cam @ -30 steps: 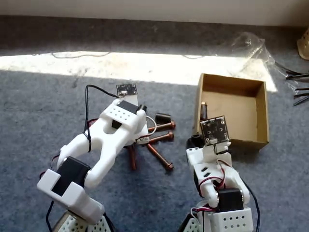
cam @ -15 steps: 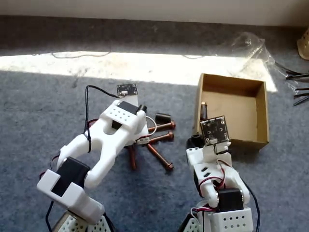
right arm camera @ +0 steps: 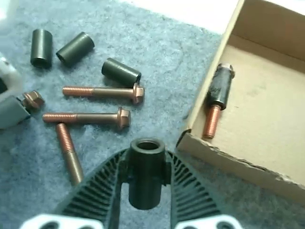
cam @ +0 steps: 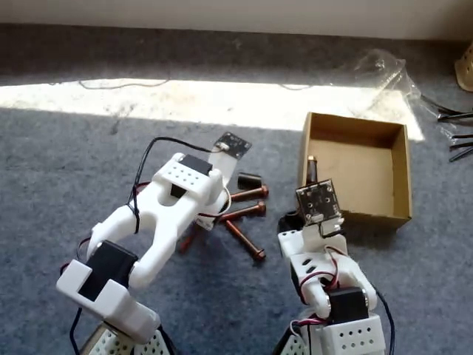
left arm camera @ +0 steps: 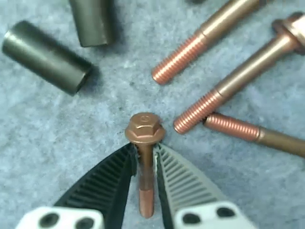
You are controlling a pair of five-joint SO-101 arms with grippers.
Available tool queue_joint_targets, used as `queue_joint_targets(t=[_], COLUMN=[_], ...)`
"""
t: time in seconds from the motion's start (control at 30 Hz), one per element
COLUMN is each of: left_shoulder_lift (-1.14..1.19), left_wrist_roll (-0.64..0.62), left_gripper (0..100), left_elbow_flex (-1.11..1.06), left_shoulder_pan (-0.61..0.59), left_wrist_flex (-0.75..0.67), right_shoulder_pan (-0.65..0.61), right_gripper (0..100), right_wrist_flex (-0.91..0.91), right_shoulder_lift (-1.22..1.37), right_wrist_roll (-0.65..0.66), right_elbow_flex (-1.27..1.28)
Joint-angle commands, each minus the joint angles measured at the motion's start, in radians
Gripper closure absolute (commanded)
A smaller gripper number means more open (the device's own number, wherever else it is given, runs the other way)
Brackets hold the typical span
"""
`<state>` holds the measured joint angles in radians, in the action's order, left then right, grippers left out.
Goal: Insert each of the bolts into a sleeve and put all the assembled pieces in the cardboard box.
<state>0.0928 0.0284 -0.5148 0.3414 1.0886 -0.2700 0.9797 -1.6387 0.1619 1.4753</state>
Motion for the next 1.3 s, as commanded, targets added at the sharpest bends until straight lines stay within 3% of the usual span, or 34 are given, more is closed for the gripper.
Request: queue_joint_targets(t=[0.0, 0.13, 0.27, 0.5, 0.8, 1.03, 1.27], left_shoulder_lift=[-0.025, -0.119, -0.268, -0.542, -0.717, -0.823, -0.961], left_wrist_roll=[0.117, 0.127, 0.132, 0.308, 0.307, 0.262, 0.215], left_gripper=[100, 100, 100, 100, 100, 100, 100], left_elbow_flex=[0.051, 0.094, 0.065, -0.028, -0.036, -0.013, -0.008], left_shoulder_pan=[-0.015, -0.015, -0.016, -0.065, -0.305, -0.292, -0.286], left_wrist_flex=[0.092, 0.198, 0.209, 0.206, 0.209, 0.181, 0.173], right_shoulder_pan=[-0.05, -0.058, -0.061, -0.209, -0.326, -0.328, -0.398], right_gripper=[99.5, 99.5, 99.5, 99.5, 99.5, 99.5, 99.5], right_wrist_flex=[-0.028, -0.028, -0.028, -0.082, -0.34, -0.363, -0.495], right_shoulder_lift=[-0.01, -0.01, -0.01, -0.01, -0.01, -0.01, -0.01], right_wrist_roll=[-0.006, -0.006, -0.006, -0.006, -0.006, -0.009, -0.014], right_elbow_flex=[-0.013, -0.012, -0.012, -0.005, 0.104, 0.064, 0.068])
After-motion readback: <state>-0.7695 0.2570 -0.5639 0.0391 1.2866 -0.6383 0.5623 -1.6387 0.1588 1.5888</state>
